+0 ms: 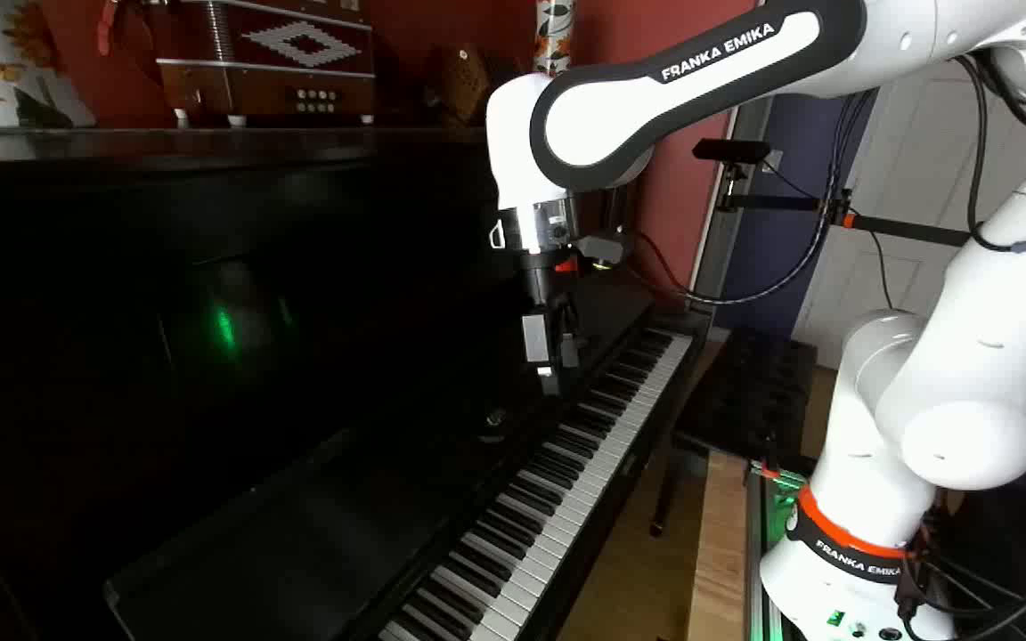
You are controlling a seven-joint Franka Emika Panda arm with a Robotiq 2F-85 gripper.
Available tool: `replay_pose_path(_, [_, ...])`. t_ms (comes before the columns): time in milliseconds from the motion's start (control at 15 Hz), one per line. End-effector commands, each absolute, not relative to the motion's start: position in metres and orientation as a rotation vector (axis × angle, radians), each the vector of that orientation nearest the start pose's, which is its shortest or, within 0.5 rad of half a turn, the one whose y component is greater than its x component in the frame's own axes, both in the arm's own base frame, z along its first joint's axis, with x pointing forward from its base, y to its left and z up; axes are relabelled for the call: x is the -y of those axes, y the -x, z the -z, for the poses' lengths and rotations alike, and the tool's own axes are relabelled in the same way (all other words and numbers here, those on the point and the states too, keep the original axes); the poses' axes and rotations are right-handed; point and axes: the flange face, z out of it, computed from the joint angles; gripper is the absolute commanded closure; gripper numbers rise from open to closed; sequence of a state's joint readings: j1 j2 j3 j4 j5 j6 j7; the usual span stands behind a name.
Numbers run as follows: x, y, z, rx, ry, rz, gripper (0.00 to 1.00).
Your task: Press one black key on the piano
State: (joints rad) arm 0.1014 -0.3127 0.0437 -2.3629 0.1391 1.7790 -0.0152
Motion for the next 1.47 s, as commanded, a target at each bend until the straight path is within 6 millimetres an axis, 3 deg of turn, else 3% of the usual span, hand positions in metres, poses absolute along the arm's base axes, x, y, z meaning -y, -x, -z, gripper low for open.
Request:
replay_pose_path(0, [-0.072, -0.411, -0.429, 0.164, 3.008, -0.422, 0.00])
replay_pose_path(333, [-0.072, -0.411, -0.429, 0.164, 3.008, -0.422, 0.00])
replay_pose_path(667, [-0.094, -0.380, -0.372, 0.056, 3.080, -0.563, 0.00])
replay_pose_path(867, [-0.092, -0.364, -0.341, -0.031, 3.169, -0.434, 0.00])
replay_pose_path(1067, [-0.086, -0.362, -0.313, -0.155, 3.197, -0.269, 0.00])
replay_pose_path(1133, [-0.092, -0.372, -0.326, -0.087, 3.169, -0.348, 0.00])
replay_pose_path(1400, [-0.087, -0.366, -0.313, -0.132, 3.178, -0.301, 0.00])
